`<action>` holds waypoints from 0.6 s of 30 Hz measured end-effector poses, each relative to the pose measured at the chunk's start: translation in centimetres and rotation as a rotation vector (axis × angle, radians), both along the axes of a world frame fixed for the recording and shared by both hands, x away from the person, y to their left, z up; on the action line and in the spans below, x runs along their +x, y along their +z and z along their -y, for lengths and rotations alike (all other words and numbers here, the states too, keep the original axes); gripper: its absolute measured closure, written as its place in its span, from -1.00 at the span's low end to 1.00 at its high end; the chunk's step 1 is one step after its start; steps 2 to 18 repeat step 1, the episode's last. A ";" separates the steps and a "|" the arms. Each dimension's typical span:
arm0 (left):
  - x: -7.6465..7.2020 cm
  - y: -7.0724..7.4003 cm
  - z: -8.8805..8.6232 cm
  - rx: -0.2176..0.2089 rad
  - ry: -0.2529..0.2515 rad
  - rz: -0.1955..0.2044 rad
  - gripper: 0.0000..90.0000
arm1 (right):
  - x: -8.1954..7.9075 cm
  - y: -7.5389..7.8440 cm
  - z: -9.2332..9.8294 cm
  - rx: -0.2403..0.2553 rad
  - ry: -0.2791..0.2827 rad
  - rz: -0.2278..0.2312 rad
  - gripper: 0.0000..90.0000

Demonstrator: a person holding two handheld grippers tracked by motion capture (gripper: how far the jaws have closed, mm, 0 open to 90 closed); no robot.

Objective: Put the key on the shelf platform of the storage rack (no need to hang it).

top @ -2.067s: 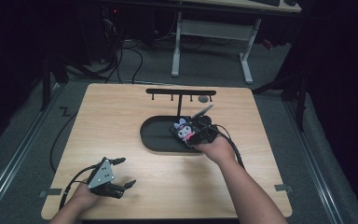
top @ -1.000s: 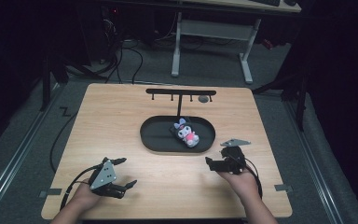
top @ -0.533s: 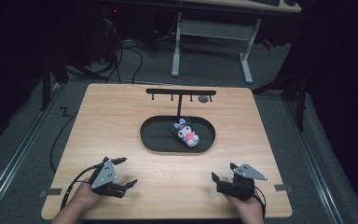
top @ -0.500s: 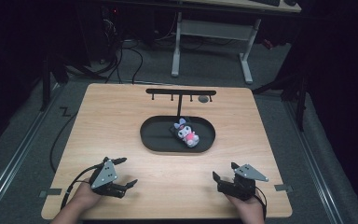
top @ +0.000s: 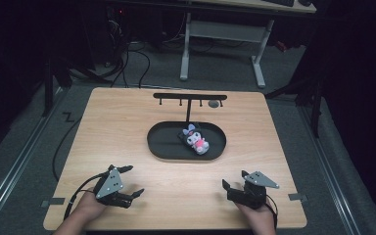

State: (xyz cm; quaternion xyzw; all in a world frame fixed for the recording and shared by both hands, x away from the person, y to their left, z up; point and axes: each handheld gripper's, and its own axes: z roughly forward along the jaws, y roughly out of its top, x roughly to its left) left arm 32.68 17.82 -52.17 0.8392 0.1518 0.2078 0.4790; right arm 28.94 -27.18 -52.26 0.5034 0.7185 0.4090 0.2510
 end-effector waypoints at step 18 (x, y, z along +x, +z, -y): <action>0.0 0.0 0.0 0.001 -0.002 0.001 -0.66 | 0.1 0.0 0.0 0.001 -0.002 0.001 -0.65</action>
